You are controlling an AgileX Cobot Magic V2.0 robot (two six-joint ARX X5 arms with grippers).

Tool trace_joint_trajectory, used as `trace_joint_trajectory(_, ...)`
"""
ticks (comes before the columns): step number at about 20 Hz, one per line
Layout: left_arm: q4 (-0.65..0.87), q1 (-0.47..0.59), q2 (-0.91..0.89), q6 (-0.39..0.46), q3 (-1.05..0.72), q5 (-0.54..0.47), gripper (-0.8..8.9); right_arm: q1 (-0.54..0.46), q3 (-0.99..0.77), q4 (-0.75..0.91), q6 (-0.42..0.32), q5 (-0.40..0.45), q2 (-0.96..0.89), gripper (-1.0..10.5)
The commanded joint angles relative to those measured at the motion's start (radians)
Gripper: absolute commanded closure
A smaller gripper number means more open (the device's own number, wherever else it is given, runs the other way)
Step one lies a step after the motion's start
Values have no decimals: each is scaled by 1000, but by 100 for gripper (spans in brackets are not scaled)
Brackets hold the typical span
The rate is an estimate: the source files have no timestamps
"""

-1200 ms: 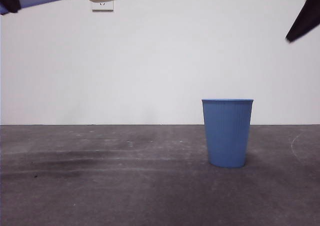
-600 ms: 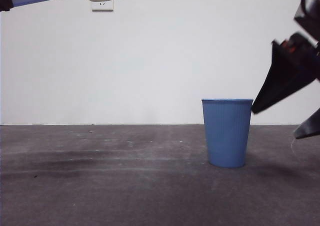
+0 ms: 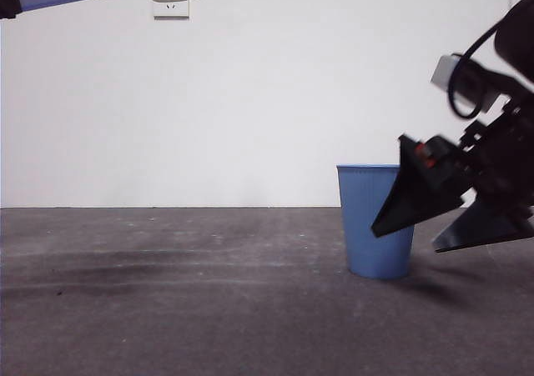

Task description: Pick up the cup brush,pick up the cup,insert the brush into the cup,clean the cup,put the cup brush back,put the cup back to the fixed position on the table

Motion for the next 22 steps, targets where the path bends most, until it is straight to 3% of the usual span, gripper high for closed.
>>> trace_joint_trajectory(1,1,-1,-2,9,-1,-1,822,16,-12,84,-16,2,69,353)
trace_joint_trajectory(11,-9,-2,-2,7,-1,0,822,35,-12,352,-8,36,198,360)
trace_joint_trajectory(13,-9,-2,-2,5,-1,-1,822,35,-12,383,-8,35,200,458)
trace_joint_trajectory(16,-8,-2,-2,5,-1,-1,822,35,-12,397,-7,35,216,514)
trace_joint_trajectory(19,-8,-2,-2,5,-1,-1,822,35,-12,401,-8,27,251,752)
trace_joint_trajectory(22,-10,-2,-2,5,-1,0,822,36,-12,420,-8,24,270,901)
